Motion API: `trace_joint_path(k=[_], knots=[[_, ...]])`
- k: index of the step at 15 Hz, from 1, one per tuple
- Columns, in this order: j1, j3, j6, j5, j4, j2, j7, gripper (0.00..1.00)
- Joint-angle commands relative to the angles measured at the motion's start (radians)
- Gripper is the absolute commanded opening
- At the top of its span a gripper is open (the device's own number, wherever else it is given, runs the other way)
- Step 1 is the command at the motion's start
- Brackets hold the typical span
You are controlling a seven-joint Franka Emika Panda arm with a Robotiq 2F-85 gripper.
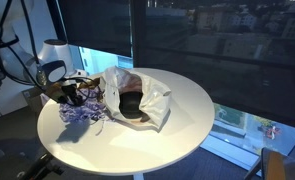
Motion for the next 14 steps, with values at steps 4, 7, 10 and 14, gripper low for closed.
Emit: trace_joint_path(k=[4,7,10,14], knots=[[-0.045,0.031,0.088,-0.008,-0.090,-0.061,0.022,0.20],[-0.177,0.143,0.135,0.028,-0.125,-0.105,0.009,0.02],[-0.423,0.380,0.191,0.125,-0.141,-0.181,-0.001,0.04],[-0.701,0.621,0.265,0.150,-0.152,-0.299,0.024,0.04]])
